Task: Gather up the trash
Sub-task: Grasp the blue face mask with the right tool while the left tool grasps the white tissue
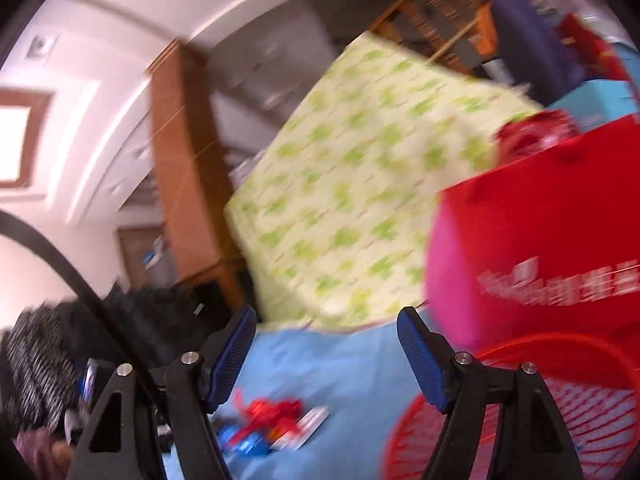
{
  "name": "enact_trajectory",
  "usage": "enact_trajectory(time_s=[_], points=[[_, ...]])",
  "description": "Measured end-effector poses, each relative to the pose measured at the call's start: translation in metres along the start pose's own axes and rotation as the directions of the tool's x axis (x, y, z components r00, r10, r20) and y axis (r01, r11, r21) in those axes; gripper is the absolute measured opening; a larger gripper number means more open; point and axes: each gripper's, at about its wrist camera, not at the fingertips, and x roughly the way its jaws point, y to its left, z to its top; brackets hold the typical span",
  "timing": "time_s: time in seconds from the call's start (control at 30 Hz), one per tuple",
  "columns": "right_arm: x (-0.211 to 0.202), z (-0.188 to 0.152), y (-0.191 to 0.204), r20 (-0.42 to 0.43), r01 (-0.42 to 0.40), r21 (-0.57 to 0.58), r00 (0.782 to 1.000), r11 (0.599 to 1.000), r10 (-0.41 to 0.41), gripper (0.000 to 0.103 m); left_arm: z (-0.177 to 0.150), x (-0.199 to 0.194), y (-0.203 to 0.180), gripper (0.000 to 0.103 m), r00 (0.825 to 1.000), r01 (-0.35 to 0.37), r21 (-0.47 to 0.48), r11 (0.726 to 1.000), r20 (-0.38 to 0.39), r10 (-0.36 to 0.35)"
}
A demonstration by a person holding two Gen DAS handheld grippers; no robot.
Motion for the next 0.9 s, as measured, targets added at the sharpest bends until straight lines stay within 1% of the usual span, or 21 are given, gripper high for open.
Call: enact_trajectory(time_s=[0.07,0.1,0.13,0.17,0.2,0.23,0.27,0.37,0.4,0.43,0.47,0.5,0.53,0.57,0.63,0.67,0.7,0.73,0.77,0.83,0.9], points=[[0.023,-0.017,0.021,-0.119,-0.07,-0.014,0.991,0.997,0.068,0.076,-0.008,0.002,0.027,0.083,0.999,-0.033,-0.047,0.998,-0.015,0.033],[0.037,-0.028,0.029,-0.195,-0.102,-0.01,0.976,0.995,0.098,0.076,-0.011,0.002,0.032,0.083,0.999,-0.039,-0.059,0.998,-0.018,0.038],[0.052,-0.041,0.038,-0.273,-0.127,0.001,0.954,0.992,0.123,0.076,-0.014,0.003,0.039,0.083,0.999,-0.043,-0.073,0.996,-0.02,0.042],[0.069,-0.057,0.047,-0.363,-0.146,0.015,0.921,0.989,0.142,0.076,-0.017,0.004,0.044,0.083,0.999,-0.045,-0.082,0.996,-0.019,0.043],[0.088,-0.076,0.058,-0.459,-0.161,0.022,0.875,0.987,0.153,0.076,-0.019,0.005,0.048,0.083,0.999,-0.044,-0.089,0.995,-0.02,0.042],[0.104,-0.095,0.068,-0.537,-0.172,0.017,0.83,0.985,0.154,0.076,-0.02,0.007,0.051,0.083,0.999,-0.037,-0.094,0.995,-0.023,0.035],[0.114,-0.11,0.076,-0.583,-0.176,0.006,0.799,0.984,0.147,0.076,-0.02,0.009,0.052,0.083,0.999,-0.029,-0.096,0.995,-0.026,0.027],[0.147,-0.158,0.096,-0.719,-0.188,-0.027,0.686,0.982,0.112,0.075,-0.02,0.017,0.053,0.083,0.999,-0.014,-0.092,0.996,-0.034,0.011],[0.157,-0.174,0.101,-0.751,-0.183,-0.027,0.653,0.983,0.1,0.074,-0.022,0.02,0.054,0.083,0.999,-0.012,-0.091,0.996,-0.038,0.008],[0.167,-0.185,0.104,-0.775,-0.177,-0.025,0.625,0.984,0.093,0.071,-0.021,0.022,0.056,0.083,0.999,-0.009,-0.093,0.996,-0.042,0.005],[0.172,-0.195,0.104,-0.79,-0.175,-0.023,0.606,0.984,0.089,0.069,-0.019,0.026,0.058,0.083,0.999,-0.006,-0.097,0.995,-0.046,0.002],[0.179,-0.206,0.106,-0.811,-0.17,-0.027,0.58,0.985,0.078,0.068,-0.018,0.031,0.061,0.083,0.998,0.0,-0.101,0.995,-0.055,-0.006],[0.186,-0.217,0.109,-0.83,-0.159,-0.036,0.555,0.987,0.059,0.061,-0.017,0.035,0.063,0.083,0.998,0.009,-0.103,0.995,-0.062,-0.015],[0.192,-0.224,0.109,-0.843,-0.151,-0.037,0.536,0.988,0.05,0.057,-0.016,0.039,0.064,0.083,0.998,0.016,-0.102,0.995,-0.067,-0.022],[0.203,-0.242,0.109,-0.876,-0.133,-0.034,0.482,0.991,0.034,0.051,-0.011,0.05,0.063,0.083,0.996,0.032,-0.099,0.995,-0.084,-0.04],[0.204,-0.244,0.109,-0.875,-0.132,-0.035,0.483,0.991,0.033,0.049,-0.01,0.053,0.062,0.083,0.995,0.038,-0.096,0.995,-0.089,-0.047],[0.203,-0.242,0.111,-0.869,-0.145,-0.042,0.494,0.989,0.036,0.043,-0.007,0.061,0.059,0.083,0.994,0.051,-0.089,0.995,-0.095,-0.06],[0.201,-0.24,0.112,-0.87,-0.168,-0.036,0.49,0.985,0.052,0.035,-0.004,0.068,0.057,0.083,0.992,0.059,-0.084,0.995,-0.103,-0.068],[0.199,-0.239,0.111,-0.869,-0.172,-0.027,0.491,0.985,0.061,0.034,-0.001,0.074,0.054,0.083,0.991,0.064,-0.082,0.995,-0.11,-0.073],[0.195,-0.235,0.106,-0.859,-0.151,-0.043,0.511,0.988,0.041,0.033,0.005,0.089,0.047,0.083,0.988,0.084,-0.083,0.993,-0.119,-0.094],[0.193,-0.229,0.098,-0.85,-0.13,-0.047,0.526,0.99,0.028,0.033,0.01,0.103,0.043,0.083,0.985,0.1,-0.096,0.99,-0.132,-0.112]])
